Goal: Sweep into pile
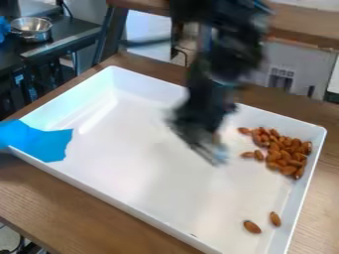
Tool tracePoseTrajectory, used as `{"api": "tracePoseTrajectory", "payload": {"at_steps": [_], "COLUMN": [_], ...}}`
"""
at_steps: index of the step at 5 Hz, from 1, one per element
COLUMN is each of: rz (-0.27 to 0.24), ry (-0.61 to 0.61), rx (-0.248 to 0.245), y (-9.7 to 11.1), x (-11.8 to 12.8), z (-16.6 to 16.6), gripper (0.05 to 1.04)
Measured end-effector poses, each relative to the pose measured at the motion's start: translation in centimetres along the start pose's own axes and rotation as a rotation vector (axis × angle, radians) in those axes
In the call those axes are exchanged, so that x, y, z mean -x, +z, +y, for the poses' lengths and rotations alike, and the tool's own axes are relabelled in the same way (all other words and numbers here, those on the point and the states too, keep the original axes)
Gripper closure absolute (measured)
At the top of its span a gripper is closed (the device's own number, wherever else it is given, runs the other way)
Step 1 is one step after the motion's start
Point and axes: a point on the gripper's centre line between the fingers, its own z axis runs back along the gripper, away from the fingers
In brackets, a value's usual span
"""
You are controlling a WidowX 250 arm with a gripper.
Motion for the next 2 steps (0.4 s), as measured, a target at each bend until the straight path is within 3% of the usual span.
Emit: {"api": "tracePoseTrajectory", "payload": {"at_steps": [1,2], "rz": [0.009,0.015], "ry": [-0.152,-0.204], "rx": [0.173,0.234], "y": [-0.2,-1.9], "x": [-1.8,-4.2], "z": [2.2,3.4], "gripper": [0.713,0.713]}}
